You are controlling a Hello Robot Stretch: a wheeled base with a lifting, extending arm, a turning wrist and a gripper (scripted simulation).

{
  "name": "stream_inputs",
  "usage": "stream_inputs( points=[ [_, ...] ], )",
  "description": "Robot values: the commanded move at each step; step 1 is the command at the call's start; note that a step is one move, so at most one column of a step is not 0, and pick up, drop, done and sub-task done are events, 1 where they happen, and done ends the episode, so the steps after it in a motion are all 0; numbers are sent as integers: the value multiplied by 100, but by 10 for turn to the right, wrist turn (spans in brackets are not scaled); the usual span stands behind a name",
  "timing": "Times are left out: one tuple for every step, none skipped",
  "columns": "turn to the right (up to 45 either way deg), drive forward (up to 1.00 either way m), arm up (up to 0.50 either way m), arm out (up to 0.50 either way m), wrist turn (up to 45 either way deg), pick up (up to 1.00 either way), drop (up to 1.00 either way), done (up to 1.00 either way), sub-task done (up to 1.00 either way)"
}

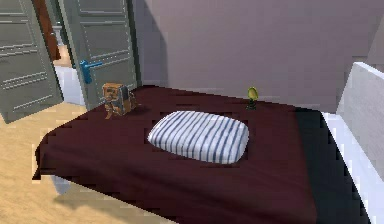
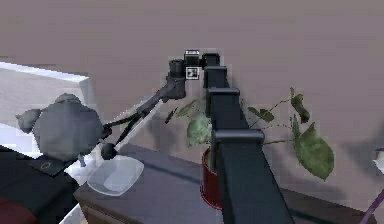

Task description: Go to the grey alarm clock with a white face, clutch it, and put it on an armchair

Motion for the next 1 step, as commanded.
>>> stream_inputs(
  points=[
    [0,0,0,0,-120,0,0,0,0]
  ],
)
